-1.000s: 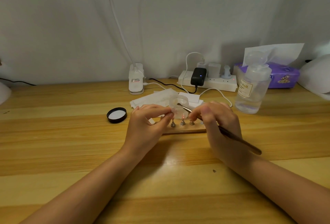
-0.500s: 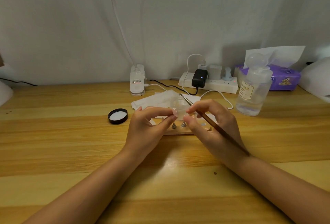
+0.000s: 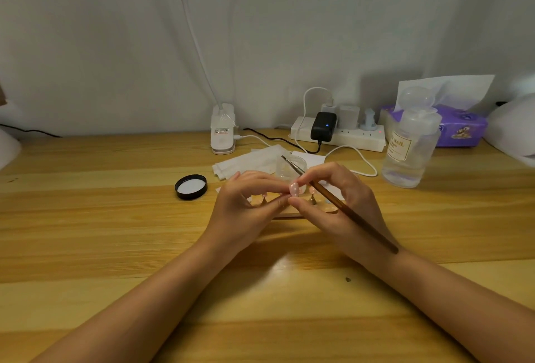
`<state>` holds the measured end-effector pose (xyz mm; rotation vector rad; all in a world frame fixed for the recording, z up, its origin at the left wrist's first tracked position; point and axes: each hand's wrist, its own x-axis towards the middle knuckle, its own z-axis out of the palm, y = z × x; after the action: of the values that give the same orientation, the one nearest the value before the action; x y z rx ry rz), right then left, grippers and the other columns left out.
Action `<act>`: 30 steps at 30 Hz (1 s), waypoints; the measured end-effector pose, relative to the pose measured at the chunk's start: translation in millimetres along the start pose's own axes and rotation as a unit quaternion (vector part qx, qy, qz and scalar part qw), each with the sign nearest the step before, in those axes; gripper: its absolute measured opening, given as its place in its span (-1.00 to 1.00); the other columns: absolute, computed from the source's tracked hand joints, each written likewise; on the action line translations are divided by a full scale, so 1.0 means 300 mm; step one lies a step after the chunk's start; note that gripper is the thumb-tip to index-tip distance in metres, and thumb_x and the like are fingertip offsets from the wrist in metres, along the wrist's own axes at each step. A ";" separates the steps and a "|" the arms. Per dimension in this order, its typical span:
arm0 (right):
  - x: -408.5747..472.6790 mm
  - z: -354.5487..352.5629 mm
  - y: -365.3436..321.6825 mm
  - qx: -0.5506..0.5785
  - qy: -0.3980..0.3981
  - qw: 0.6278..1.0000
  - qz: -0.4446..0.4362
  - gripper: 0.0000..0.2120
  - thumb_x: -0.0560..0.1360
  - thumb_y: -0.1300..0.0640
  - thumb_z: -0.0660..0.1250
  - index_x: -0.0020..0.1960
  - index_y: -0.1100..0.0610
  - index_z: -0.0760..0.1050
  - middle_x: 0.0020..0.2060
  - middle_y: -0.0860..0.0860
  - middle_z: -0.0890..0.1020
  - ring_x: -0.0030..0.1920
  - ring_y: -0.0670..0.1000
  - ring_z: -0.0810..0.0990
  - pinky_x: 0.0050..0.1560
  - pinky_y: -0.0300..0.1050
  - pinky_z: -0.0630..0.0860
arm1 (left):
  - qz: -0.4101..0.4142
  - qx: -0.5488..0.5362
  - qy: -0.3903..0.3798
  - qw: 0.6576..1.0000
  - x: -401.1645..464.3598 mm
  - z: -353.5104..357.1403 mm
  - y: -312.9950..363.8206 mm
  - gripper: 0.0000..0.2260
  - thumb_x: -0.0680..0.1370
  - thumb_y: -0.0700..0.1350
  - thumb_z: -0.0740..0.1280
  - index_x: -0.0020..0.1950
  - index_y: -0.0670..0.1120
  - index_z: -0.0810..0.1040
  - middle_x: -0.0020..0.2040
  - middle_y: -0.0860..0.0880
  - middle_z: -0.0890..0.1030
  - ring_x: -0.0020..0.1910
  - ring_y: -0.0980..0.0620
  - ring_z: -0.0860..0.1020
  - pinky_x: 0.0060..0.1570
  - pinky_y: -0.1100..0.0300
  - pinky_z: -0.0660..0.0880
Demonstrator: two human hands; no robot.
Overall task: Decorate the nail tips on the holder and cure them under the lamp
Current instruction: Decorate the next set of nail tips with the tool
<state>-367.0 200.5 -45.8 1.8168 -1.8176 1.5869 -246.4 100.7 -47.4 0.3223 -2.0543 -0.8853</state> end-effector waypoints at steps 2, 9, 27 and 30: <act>0.000 -0.001 0.005 0.007 -0.001 1.000 -0.006 -0.79 0.35 0.04 0.39 -0.08 -0.11 0.41 -0.14 -0.28 0.51 -0.06 -0.16 0.53 0.03 0.11 0.49 | 0.003 0.002 -0.004 1.000 0.000 0.001 -0.002 -0.72 0.33 -0.07 0.40 0.03 -0.01 0.58 -0.14 0.18 0.61 -0.04 0.06 0.57 0.10 -0.31 0.37; 0.005 -0.032 0.038 0.021 0.029 0.999 0.041 -0.82 0.37 0.07 0.40 -0.11 -0.10 0.43 -0.17 -0.22 0.55 -0.06 -0.25 0.52 -0.04 -0.40 0.42 | 0.000 0.017 -0.014 1.000 -0.002 0.003 -0.019 -0.63 0.31 -0.04 0.45 0.09 0.01 0.52 0.01 0.09 0.59 0.00 0.17 0.53 0.08 0.26 0.43; 0.017 -0.109 0.128 -0.032 -0.054 0.993 0.102 -0.85 0.39 0.20 0.42 -0.09 0.04 0.50 -0.21 -0.14 0.58 -0.14 -0.27 0.51 -0.19 -0.47 0.40 | -0.158 0.123 -0.140 0.970 0.004 -0.068 -0.073 -0.32 0.36 0.00 0.47 0.40 0.13 0.22 0.02 0.17 0.52 0.17 0.07 0.47 0.33 -0.07 0.29; 0.016 -0.110 0.127 -0.034 -0.065 0.991 0.109 -0.83 0.39 0.18 0.43 -0.09 0.01 0.50 -0.21 -0.15 0.58 -0.13 -0.30 0.50 -0.21 -0.48 0.41 | -0.152 0.114 -0.137 0.972 0.006 -0.068 -0.075 -0.34 0.36 -0.04 0.47 0.38 0.12 0.24 0.01 0.17 0.53 0.17 0.07 0.46 0.31 -0.05 0.32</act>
<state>-416.6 210.2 -48.9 1.7824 -2.1664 1.4824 -233.3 74.1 -54.0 0.6872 -2.4125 -0.9154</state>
